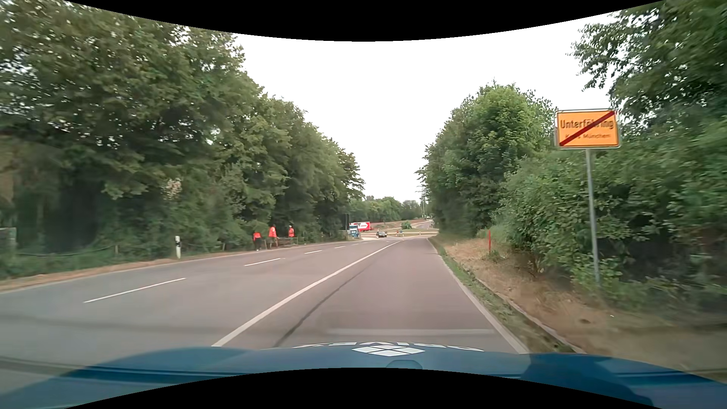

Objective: Follow the waypoints while adhering to traffic rules and regulations

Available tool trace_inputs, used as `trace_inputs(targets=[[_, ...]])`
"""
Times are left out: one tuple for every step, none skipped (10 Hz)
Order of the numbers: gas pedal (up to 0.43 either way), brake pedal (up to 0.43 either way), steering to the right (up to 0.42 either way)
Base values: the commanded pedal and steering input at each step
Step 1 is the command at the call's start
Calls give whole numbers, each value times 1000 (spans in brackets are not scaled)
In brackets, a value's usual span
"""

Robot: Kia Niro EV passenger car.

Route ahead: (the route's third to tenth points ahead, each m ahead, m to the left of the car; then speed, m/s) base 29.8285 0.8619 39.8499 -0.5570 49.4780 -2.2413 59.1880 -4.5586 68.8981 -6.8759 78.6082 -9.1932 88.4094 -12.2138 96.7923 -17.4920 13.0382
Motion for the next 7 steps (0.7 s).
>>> trace_inputs(targets=[[390, 0, 65], [591, 0, 50], [713, 0, 40], [811, 0, 34], [811, 0, 31], [752, 0, 26], [610, 0, 23]])
